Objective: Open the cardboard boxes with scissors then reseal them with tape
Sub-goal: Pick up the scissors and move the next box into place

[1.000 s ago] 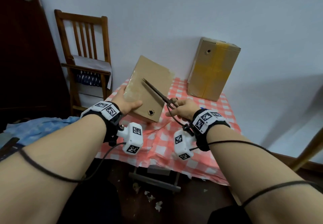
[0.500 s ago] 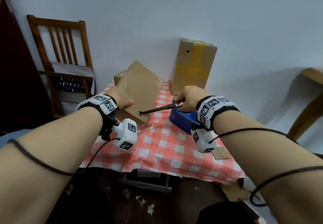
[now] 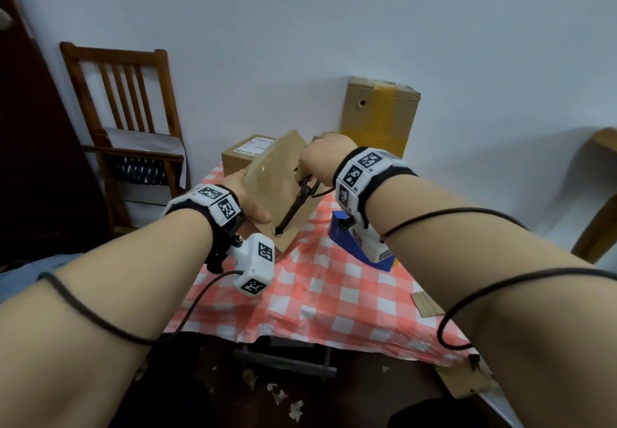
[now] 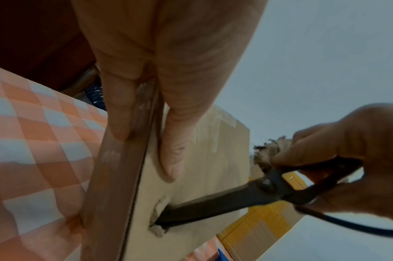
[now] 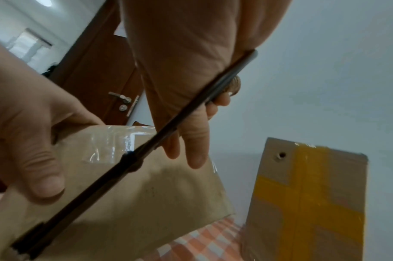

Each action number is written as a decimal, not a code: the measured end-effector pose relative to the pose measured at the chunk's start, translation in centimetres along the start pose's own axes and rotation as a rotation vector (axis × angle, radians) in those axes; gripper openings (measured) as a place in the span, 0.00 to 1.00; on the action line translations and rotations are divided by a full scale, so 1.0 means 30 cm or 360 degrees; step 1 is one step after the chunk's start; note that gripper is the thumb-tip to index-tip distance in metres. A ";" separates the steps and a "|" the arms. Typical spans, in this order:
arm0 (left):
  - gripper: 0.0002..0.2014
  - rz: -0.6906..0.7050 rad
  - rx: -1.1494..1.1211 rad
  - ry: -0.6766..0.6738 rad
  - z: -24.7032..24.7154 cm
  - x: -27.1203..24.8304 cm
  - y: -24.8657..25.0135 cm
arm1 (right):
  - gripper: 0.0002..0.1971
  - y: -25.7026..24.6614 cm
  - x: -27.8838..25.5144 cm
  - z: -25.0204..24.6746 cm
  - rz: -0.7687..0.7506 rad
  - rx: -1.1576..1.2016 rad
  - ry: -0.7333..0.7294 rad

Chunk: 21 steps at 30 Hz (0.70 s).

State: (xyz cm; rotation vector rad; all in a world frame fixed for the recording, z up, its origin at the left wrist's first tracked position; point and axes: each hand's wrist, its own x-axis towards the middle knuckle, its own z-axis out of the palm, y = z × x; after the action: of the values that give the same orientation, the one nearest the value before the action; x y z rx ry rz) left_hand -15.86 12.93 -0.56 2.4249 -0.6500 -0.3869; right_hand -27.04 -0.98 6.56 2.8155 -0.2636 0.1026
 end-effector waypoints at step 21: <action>0.39 -0.0227 0.0019 0.0179 -0.033 -0.054 0.011 | 0.20 0.065 -0.166 0.346 0.0471 0.1305 -0.0238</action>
State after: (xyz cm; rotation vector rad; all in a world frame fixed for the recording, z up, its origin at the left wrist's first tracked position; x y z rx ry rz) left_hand -16.94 14.02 0.63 2.4915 -0.4332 -0.3020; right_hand -31.85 -5.19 -3.20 3.5720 -0.8405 0.0755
